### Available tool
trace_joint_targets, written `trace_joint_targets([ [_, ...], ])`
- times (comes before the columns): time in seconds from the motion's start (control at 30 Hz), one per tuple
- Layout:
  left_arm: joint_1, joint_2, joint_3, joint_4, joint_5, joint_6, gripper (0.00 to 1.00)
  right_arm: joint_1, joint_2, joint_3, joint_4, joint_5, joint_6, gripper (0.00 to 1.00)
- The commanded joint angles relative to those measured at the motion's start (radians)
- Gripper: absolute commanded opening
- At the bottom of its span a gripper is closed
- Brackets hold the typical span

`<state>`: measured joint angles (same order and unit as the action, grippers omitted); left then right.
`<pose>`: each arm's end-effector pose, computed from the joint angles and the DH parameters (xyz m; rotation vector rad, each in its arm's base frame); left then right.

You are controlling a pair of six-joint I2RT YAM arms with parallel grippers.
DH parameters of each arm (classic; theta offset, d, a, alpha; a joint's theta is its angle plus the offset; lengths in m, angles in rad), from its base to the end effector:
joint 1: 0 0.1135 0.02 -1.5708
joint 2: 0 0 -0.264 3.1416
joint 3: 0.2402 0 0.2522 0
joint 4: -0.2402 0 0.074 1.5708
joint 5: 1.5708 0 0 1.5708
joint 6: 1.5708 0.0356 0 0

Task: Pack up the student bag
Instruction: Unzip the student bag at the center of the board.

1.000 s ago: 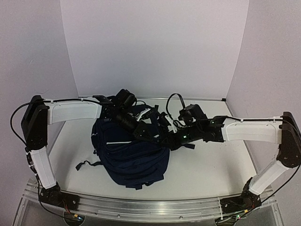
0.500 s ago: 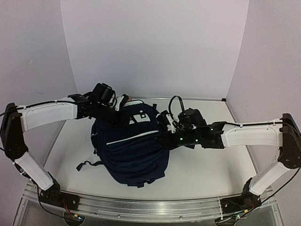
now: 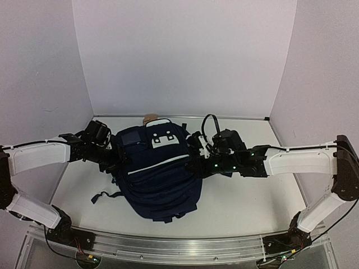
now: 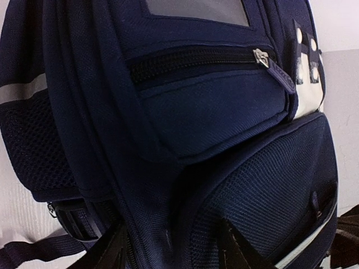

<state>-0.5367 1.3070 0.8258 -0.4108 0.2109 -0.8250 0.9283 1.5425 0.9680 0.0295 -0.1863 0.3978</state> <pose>0.2234 -0.1416 0.2235 -0.2804 2.6155 -0.8004 0.2008 0.2793 0.2381 -0.7082 2.1530 0.9512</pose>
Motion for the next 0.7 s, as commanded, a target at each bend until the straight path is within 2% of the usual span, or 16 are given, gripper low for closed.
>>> trace_joint_targets([
  [0.0, -0.001, 0.019, -0.005, 0.155, 0.064, -0.04, 0.45, -0.001, -0.002, 0.03, 0.047, 0.043, 0.001, 0.0],
  [0.03, -0.001, 0.035, 0.004, 0.156, 0.07, -0.036, 0.38, -0.001, -0.002, 0.032, 0.042, 0.044, 0.002, 0.0],
  [0.13, -0.002, 0.075, 0.013, 0.183, 0.101, -0.047, 0.08, 0.007, -0.008, 0.048, 0.01, 0.057, 0.008, 0.0],
  [0.17, -0.003, 0.079, 0.006, 0.212, 0.116, -0.06, 0.02, 0.013, -0.009, 0.056, -0.004, 0.064, 0.009, 0.0],
  [0.3, -0.012, 0.084, -0.006, 0.317, 0.135, -0.125, 0.0, 0.071, -0.008, 0.081, -0.063, 0.117, 0.019, 0.0],
  [0.47, -0.041, 0.069, 0.003, 0.391, 0.082, -0.179, 0.0, 0.16, 0.031, 0.129, -0.138, 0.231, 0.05, 0.0],
  [0.67, -0.087, 0.085, 0.029, 0.407, 0.059, -0.197, 0.0, 0.263, 0.147, 0.244, -0.141, 0.295, 0.065, 0.0],
])
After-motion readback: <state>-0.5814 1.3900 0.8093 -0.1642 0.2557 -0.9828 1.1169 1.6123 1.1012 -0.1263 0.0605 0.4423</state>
